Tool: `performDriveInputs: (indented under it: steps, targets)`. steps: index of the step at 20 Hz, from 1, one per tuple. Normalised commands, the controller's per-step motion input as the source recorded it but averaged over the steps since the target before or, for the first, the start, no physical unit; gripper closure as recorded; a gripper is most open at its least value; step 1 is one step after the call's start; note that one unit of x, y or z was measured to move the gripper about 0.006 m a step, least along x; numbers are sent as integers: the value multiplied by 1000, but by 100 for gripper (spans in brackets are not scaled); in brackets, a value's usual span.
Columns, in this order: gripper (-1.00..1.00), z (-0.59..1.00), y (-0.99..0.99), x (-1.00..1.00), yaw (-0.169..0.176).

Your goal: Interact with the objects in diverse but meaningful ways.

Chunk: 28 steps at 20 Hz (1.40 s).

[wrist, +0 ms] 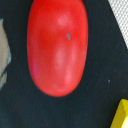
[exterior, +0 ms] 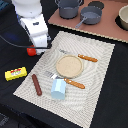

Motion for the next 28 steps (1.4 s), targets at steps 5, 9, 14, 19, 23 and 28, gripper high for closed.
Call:
performDriveInputs:
  steps: [5, 9, 14, 19, 23, 28]
  targets:
    - [-100, -485, -10, -386, 46]
    - [100, -384, 0, -244, 48]
    - [100, -349, 0, -185, 50]
    - [100, 21, 98, -70, 30]
    - [100, 475, 266, 0, 29]
    - [100, 970, 564, 259, 21]
